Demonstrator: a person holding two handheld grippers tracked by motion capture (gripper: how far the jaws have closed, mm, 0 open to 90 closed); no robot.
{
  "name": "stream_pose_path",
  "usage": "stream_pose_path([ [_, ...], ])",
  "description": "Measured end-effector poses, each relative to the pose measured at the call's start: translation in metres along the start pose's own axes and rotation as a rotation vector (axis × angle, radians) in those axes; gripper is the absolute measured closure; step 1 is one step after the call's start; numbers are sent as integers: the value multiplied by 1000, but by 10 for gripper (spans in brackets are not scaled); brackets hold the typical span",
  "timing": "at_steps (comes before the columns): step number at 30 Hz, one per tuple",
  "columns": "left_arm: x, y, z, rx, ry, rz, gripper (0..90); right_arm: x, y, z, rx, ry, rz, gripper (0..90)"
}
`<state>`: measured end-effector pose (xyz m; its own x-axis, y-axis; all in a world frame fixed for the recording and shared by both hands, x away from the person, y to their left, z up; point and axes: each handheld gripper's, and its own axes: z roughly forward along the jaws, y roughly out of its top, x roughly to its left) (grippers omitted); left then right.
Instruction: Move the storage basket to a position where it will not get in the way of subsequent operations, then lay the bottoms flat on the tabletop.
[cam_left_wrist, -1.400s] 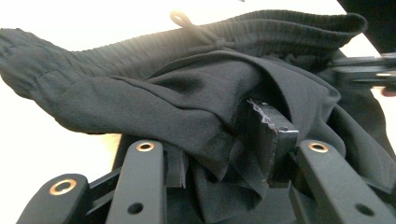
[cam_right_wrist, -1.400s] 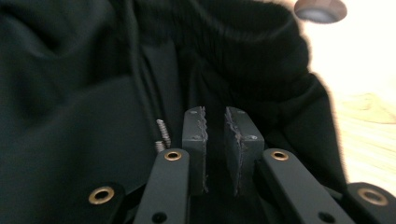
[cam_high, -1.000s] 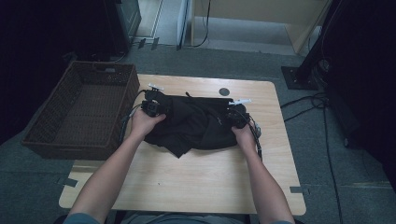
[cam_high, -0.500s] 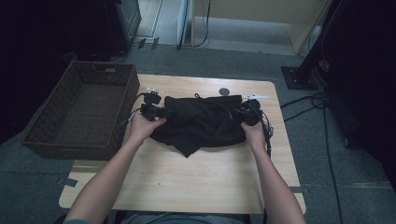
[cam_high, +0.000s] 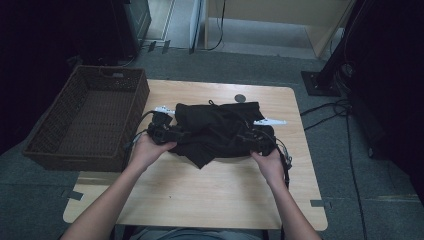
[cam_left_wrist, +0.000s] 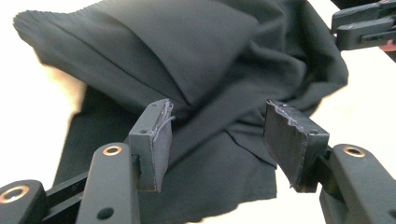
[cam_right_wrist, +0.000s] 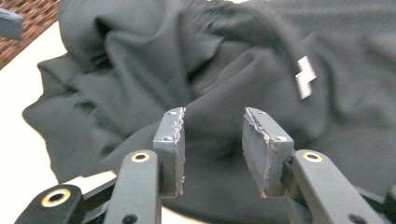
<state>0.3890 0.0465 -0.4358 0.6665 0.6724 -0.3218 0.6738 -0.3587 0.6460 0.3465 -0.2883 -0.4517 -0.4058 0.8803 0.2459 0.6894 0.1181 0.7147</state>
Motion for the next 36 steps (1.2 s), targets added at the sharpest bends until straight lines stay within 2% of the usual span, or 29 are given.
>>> stream_pose_path([
  [5,-2,-16,15,28,-14,4,421,13,-11,7,15,14,-30,494],
  [7,-2,-23,20,31,-3,14,418,16,-15,9,15,24,-29,459],
  [9,-1,-28,24,32,-10,8,415,19,-19,13,25,33,-27,433],
  [13,2,-37,34,53,16,18,401,22,-22,22,37,13,-45,392],
  [16,4,-42,42,55,13,11,378,25,-23,28,41,4,-53,360],
  [20,6,-45,51,48,10,7,356,28,-24,39,55,8,-58,291],
  [22,6,-45,53,36,15,14,352,27,-24,45,68,11,-42,285],
  [24,7,-46,55,23,17,15,349,26,-25,51,60,14,-25,284],
  [27,6,-46,57,5,26,21,357,25,-28,58,52,15,-48,280],
  [29,5,-47,58,-6,44,37,387,27,-31,61,33,-2,-69,286],
  [31,5,-49,59,-26,55,68,470,28,-33,63,13,-19,-86,301],
  [34,2,-55,59,-43,50,76,614,31,-38,64,3,-68,-168,359],
  [36,-1,-57,59,-34,65,109,690,33,-41,64,-10,-92,-201,392],
])
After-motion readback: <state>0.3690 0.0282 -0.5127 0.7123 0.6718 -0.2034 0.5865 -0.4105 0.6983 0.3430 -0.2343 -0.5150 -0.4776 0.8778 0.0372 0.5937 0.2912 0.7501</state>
